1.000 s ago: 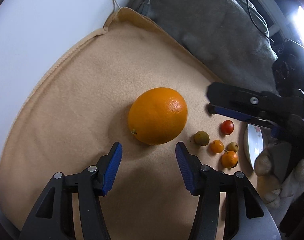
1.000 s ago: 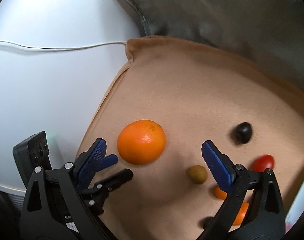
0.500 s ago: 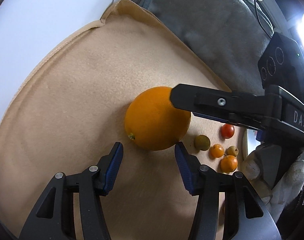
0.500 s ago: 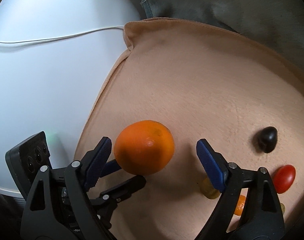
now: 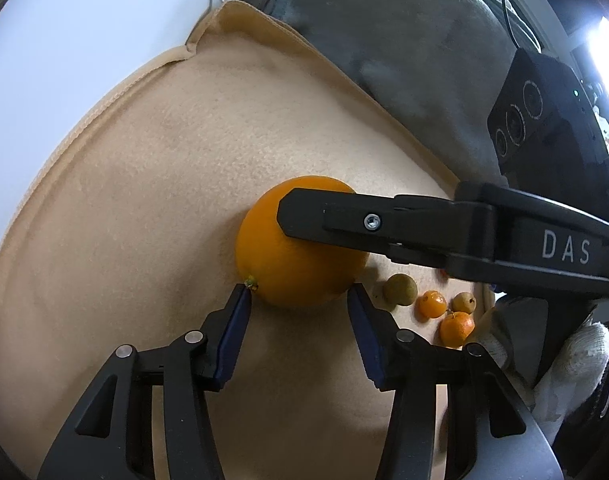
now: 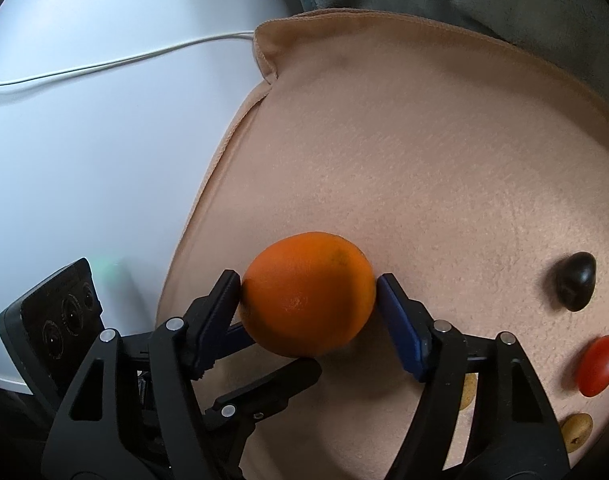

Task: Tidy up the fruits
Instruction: 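Close the right gripper on the large orange and lift it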

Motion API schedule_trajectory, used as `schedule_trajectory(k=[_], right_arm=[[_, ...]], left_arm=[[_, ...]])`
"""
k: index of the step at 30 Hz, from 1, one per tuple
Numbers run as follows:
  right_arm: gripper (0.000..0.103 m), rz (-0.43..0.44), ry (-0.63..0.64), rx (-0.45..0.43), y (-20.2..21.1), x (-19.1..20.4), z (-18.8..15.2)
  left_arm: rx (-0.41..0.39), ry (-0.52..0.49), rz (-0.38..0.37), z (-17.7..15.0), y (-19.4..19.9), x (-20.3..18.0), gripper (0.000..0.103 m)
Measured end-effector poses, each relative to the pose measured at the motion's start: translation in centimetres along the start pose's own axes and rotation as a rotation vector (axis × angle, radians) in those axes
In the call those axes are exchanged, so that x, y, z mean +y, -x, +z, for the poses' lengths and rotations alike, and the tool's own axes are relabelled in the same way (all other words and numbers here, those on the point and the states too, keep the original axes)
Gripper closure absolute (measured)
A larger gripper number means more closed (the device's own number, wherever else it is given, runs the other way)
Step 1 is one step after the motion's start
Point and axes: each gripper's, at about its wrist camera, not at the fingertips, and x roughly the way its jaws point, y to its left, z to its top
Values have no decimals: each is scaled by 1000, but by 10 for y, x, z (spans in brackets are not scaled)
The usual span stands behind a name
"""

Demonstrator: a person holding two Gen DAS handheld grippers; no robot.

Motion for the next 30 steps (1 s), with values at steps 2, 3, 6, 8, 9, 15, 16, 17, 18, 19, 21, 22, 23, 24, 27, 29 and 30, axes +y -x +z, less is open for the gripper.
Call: schedule_trajectory(k=[2, 3, 6, 8, 9, 15, 16, 17, 18, 19, 21, 22, 23, 24, 27, 29, 30], right_arm=[[30, -1, 6, -2, 1, 1, -1], [30, -1, 9, -4, 3, 2, -2], [30, -2, 6, -10, 3, 3, -3], [30, -4, 5, -16, 7, 3, -5], [30, -5, 6, -20, 9, 3, -6], [30, -8, -2, -50, 28, -1, -11], [30, -10, -4, -57, 33, -3, -12], [30, -12, -6, -62, 36, -5, -12], [30, -13, -8, -67, 41, -6, -14], [30, -13, -11, -74, 46, -9, -16], [30, -15, -18, -86, 57, -13, -19], [30, -17, -22, -94, 62, -16, -22], [30, -18, -27, -101, 67, -18, -24], [30, -19, -34, -112, 75, -22, -27], [30, -32, -50, -135, 93, -31, -35], [30, -43, -62, -149, 102, -37, -39], [30, -49, -69, -159, 111, -42, -43]], left_arm=[[-3, -11, 7, -1, 0, -2, 54], [-4, -18, 12, -2, 0, -4, 54], [-8, -35, 22, -2, 1, -8, 54], [-9, -38, 21, -3, 3, -12, 54], [-10, -42, 21, -3, 4, -14, 54], [-20, -77, 22, -7, 8, -35, 55], [-20, -81, 20, -11, 13, -36, 55], [-20, -89, 18, -12, 14, -42, 55], [-20, -97, 19, -12, 14, -49, 55], [-20, -103, 18, -13, 15, -52, 55], [-20, -123, 15, -15, 16, -64, 55], [-20, -132, 14, -17, 18, -69, 55], [-19, -142, 11, -15, 18, -71, 55], [-18, -156, 7, -16, 18, -79, 55], [-14, -183, -6, -19, 20, -95, 55], [-8, -202, -21, -21, 18, -109, 55], [-3, -214, -26, -23, 17, -116, 55]])
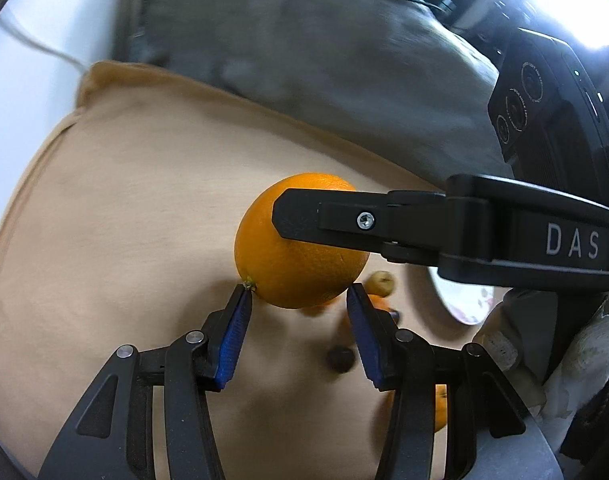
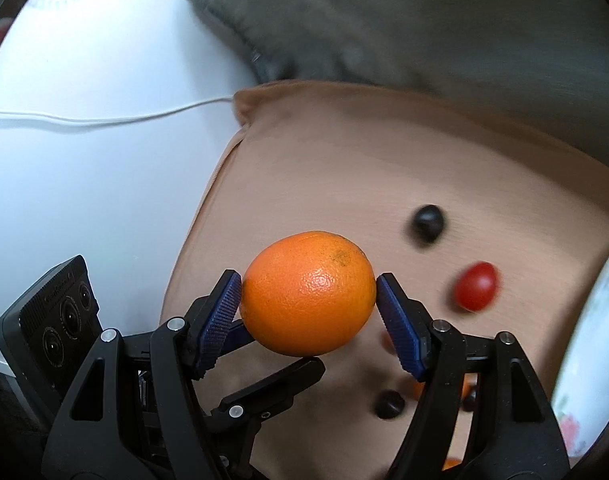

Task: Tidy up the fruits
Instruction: 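Close the right gripper on the large orange and lift it, then carry the orange over the white floral plate and release it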

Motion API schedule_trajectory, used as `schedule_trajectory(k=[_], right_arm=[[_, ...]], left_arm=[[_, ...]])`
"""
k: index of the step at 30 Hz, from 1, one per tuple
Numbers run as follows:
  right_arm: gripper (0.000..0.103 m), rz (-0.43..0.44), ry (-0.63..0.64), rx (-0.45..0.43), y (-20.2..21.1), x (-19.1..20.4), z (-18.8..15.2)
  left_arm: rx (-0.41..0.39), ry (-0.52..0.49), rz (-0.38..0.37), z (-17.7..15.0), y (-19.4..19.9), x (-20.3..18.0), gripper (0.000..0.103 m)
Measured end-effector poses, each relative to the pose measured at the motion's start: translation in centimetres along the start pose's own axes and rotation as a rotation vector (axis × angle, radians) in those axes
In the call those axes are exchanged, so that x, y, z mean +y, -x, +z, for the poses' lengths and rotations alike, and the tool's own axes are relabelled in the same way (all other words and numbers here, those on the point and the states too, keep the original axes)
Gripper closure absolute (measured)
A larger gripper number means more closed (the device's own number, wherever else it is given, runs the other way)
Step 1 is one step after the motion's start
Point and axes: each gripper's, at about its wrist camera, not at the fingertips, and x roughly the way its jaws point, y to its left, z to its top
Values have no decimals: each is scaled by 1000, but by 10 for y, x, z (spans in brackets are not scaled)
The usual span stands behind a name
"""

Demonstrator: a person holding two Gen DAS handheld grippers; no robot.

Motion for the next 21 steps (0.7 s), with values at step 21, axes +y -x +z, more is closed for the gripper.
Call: schedule_trajectory(k=[21], right_arm=[[30, -99, -245, -160, 120, -114, -66]], left_arm=[[128, -243, -139, -26, -26, -129, 55]])
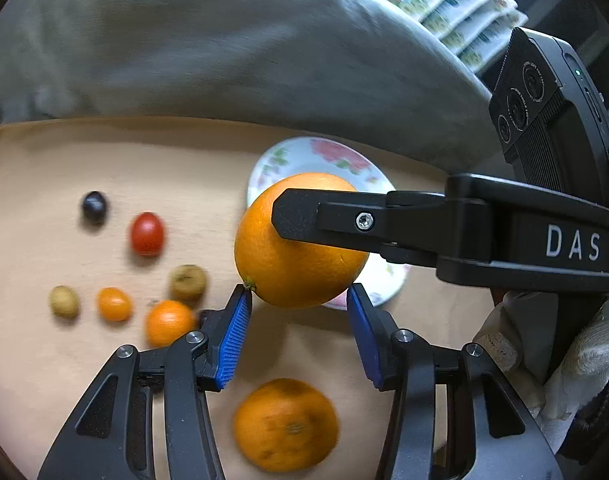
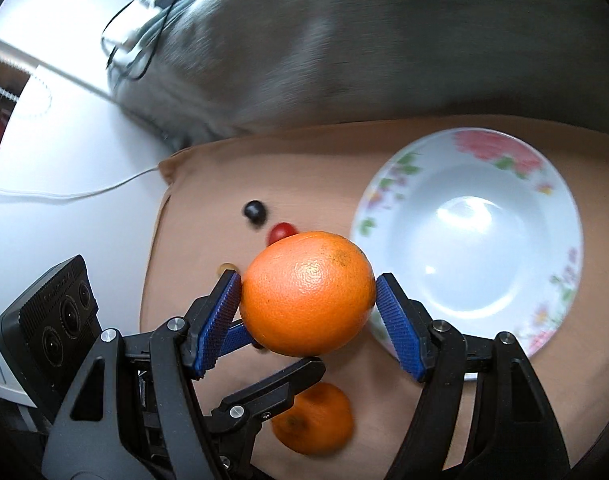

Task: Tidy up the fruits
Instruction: 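Carry the orange over the white floral plate and release it, then move the right tool to the second orange and close on it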

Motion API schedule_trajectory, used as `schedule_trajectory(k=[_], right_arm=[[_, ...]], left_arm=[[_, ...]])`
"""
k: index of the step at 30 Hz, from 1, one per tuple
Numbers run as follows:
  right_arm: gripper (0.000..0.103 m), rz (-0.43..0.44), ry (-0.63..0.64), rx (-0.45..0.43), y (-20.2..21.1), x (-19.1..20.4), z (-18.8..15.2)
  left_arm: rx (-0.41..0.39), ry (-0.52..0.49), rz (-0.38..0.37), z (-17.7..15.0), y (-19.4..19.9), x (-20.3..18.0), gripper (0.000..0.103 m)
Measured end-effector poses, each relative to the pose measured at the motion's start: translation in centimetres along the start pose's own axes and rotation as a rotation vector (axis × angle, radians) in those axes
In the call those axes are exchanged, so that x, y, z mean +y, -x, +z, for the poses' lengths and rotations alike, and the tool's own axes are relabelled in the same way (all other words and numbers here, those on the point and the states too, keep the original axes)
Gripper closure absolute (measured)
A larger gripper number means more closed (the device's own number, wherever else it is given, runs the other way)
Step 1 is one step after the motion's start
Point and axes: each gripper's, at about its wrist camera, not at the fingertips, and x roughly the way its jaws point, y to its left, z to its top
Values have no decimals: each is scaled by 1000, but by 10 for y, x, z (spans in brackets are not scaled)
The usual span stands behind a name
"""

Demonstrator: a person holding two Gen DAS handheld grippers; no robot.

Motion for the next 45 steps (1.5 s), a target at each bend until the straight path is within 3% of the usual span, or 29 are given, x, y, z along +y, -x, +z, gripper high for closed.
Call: schedule_trajectory(k=[8, 22, 37, 45], right_arm=[[30, -22, -89, -14, 24, -44, -13], [30, -14, -154, -52, 35, -68, -11], [30, -116, -90, -129, 64, -62, -15], [30, -144, -35, -139, 70, -51, -26]], left_arm=[[59, -56, -17, 27, -42, -20, 56], [87, -83, -18, 34, -59, -31, 64], [40, -76, 44, 31, -30, -18, 64], [1, -26, 84, 24, -4, 9, 61]])
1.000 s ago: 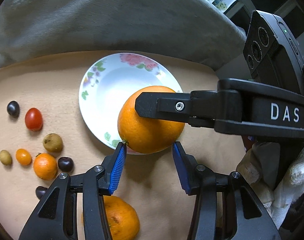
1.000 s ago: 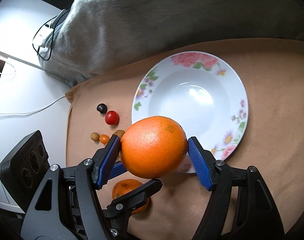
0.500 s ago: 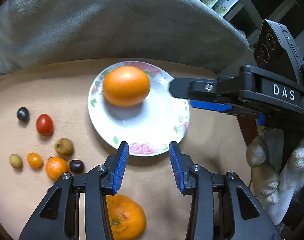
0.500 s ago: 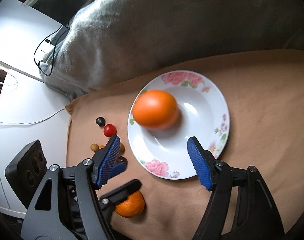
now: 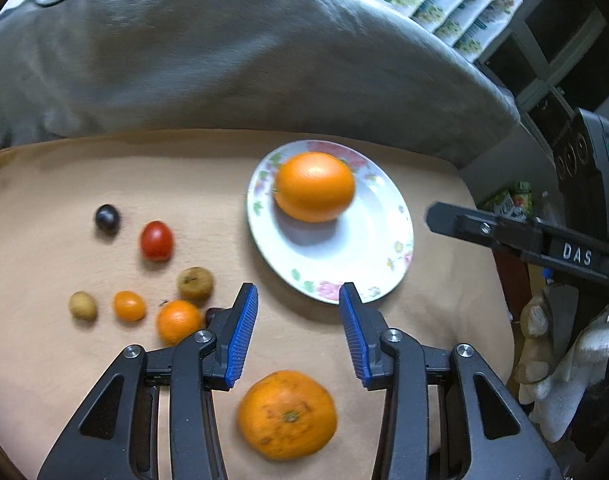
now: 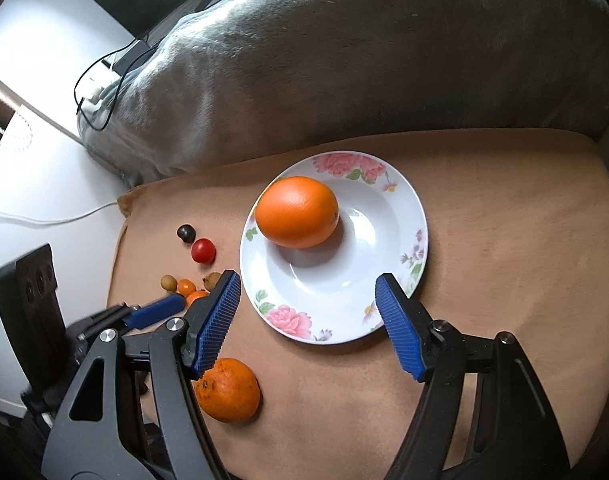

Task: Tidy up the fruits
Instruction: 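Move the right tool to the second orange and close on it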

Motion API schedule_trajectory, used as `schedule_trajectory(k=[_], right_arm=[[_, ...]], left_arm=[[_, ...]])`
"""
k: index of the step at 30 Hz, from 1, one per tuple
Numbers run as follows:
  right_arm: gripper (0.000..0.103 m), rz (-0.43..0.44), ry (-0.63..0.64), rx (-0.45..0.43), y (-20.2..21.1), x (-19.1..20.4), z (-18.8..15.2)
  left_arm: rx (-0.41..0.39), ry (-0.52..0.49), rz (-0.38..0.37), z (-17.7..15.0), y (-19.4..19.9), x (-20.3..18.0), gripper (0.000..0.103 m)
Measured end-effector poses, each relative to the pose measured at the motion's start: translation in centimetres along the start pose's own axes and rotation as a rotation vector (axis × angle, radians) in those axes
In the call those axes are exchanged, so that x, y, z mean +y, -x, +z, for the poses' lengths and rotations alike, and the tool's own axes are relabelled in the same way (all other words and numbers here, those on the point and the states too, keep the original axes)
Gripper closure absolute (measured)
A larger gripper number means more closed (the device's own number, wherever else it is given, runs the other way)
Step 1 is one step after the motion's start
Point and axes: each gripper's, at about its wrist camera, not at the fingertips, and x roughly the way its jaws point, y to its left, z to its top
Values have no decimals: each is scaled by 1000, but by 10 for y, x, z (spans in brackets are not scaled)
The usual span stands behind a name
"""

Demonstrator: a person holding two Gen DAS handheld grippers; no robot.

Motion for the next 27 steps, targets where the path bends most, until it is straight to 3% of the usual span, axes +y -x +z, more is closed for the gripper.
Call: schedule_trajectory(k=[10, 13, 27], right_arm=[[21, 23, 17, -28, 10, 4, -18], [11, 19, 29, -30, 11, 8, -26], [10, 11, 21, 101, -12, 17, -67]], left_arm=[[17, 60, 33, -27, 24, 34, 51], [31, 76, 26, -40, 27, 40, 49], [143, 127, -55, -91, 11, 34, 48]])
